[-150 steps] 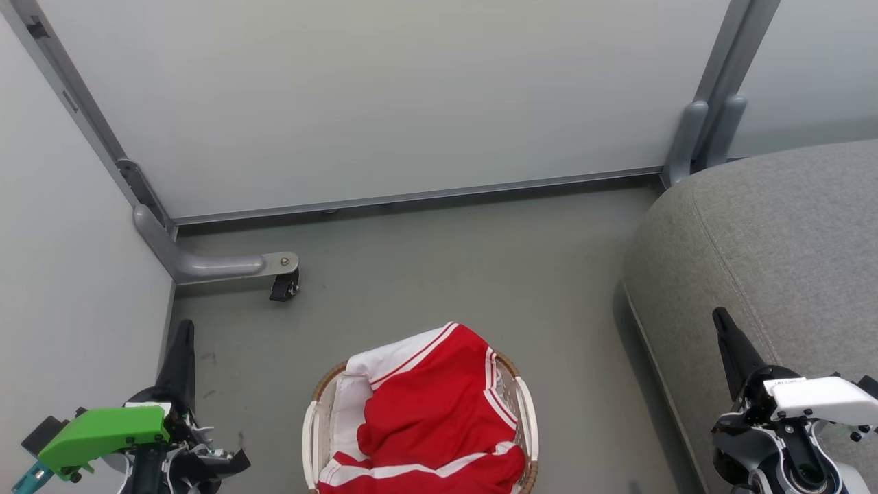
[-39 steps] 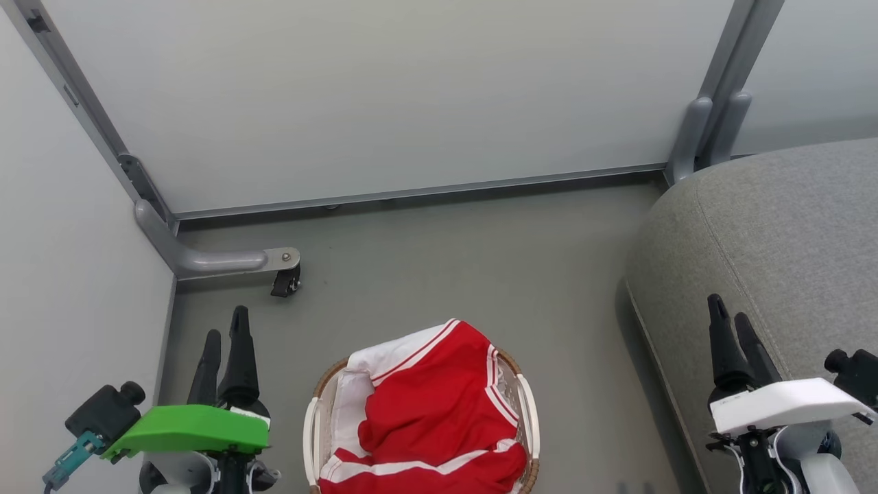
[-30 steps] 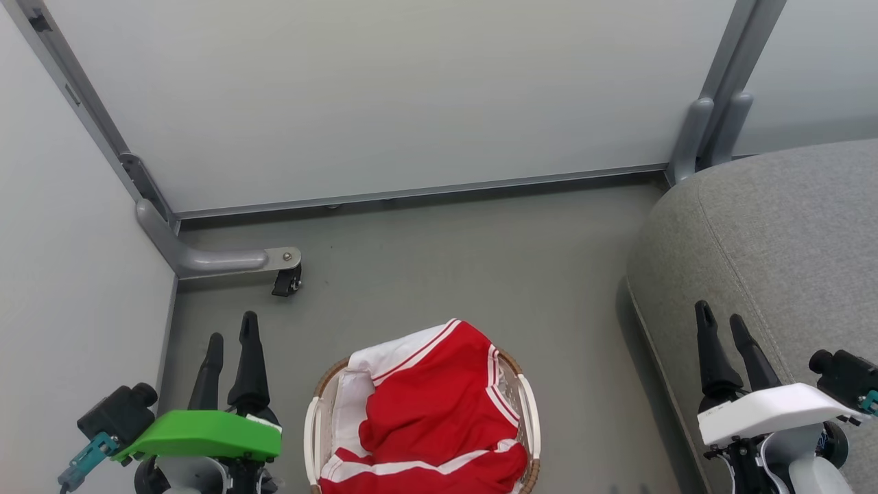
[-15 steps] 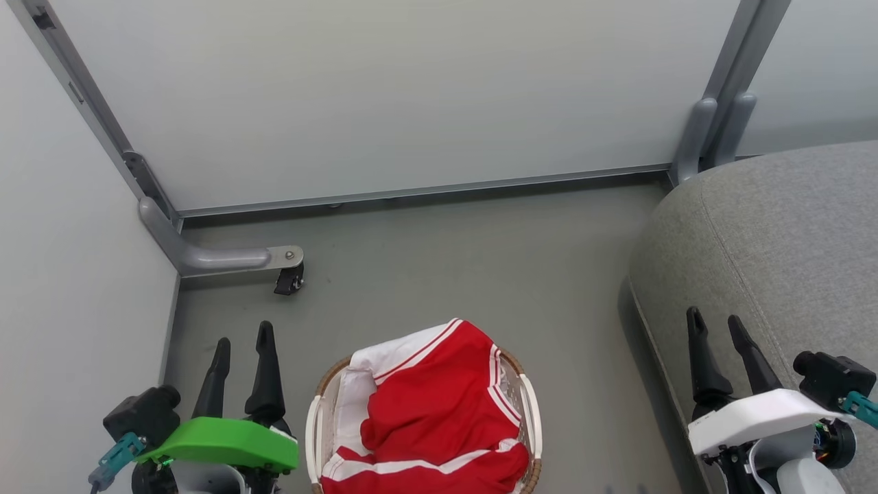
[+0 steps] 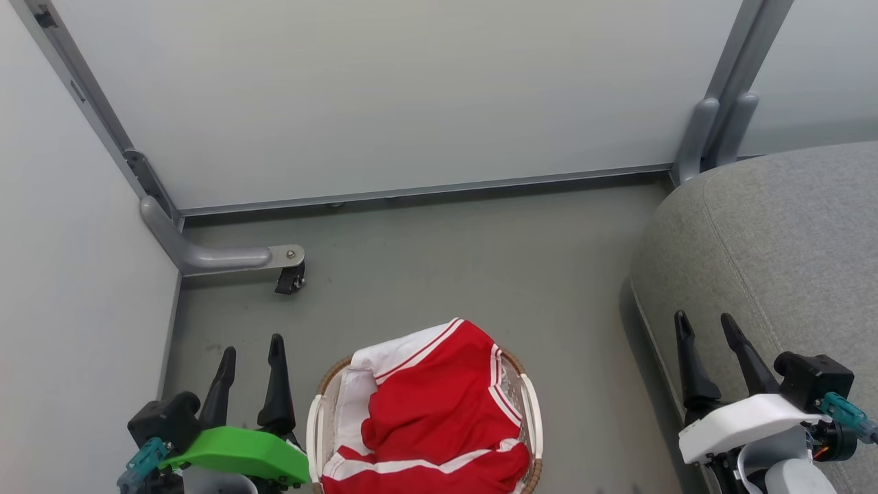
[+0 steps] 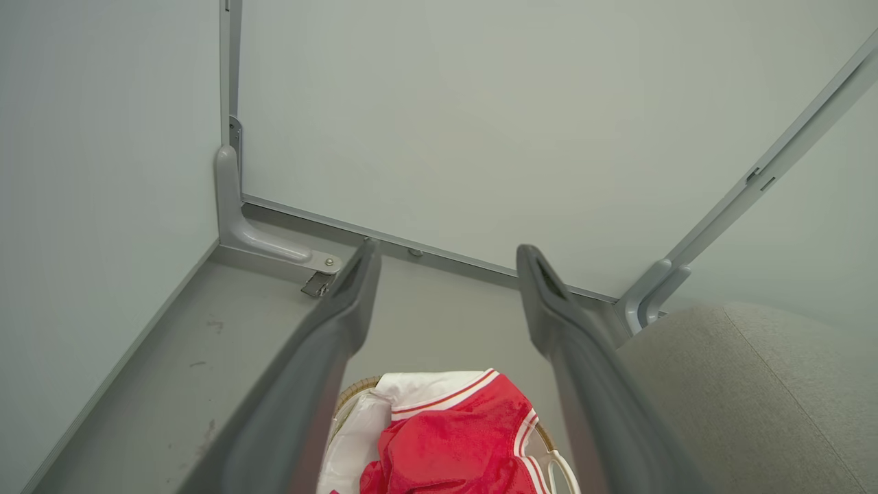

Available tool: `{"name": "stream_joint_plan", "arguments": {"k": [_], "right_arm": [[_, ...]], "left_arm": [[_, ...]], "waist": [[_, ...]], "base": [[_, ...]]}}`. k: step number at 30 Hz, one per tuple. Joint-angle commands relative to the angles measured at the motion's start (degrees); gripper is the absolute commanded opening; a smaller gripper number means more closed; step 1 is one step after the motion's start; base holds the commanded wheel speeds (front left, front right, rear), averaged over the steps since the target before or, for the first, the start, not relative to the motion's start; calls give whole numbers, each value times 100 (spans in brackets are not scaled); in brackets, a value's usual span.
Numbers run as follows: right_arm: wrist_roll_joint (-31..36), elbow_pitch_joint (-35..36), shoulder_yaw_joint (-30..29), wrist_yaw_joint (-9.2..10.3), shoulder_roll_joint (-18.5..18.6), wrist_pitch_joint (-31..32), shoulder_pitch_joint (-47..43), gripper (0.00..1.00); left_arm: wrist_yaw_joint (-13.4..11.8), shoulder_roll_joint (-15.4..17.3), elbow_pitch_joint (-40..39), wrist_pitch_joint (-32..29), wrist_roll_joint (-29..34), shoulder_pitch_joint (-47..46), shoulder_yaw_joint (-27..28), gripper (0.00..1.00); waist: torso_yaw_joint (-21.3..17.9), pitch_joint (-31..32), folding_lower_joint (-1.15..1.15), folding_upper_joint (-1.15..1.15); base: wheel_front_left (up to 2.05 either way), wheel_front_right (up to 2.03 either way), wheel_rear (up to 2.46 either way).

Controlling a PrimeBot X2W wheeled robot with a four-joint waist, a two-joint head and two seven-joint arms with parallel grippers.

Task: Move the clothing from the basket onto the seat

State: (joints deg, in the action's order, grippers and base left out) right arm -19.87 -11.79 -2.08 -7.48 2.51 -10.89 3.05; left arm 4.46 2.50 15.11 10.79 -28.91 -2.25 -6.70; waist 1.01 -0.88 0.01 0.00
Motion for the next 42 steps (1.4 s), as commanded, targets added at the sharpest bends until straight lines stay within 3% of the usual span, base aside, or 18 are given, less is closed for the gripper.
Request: {"name": "stream_joint_plan", "arguments": {"k": [1, 36, 42], "right_arm": [[158, -4, 12, -2, 34, -59, -18, 100], [1719, -84, 106, -1, 53, -444, -92, 100], [1668, -67, 111, -1, 52, -439, -90, 100]], "left_arm": [[-24, 45, 12, 62, 108, 73, -14, 100], [-47, 57, 362, 453, 1319, 133, -193, 100], [-48, 56, 398, 446, 1288, 136, -194, 100]], "waist": [[2, 2, 0, 0], [77, 15, -1, 0], [79, 11, -1, 0]], "base": [[0, 0, 0], [0, 0, 0], [0, 0, 0]]}}
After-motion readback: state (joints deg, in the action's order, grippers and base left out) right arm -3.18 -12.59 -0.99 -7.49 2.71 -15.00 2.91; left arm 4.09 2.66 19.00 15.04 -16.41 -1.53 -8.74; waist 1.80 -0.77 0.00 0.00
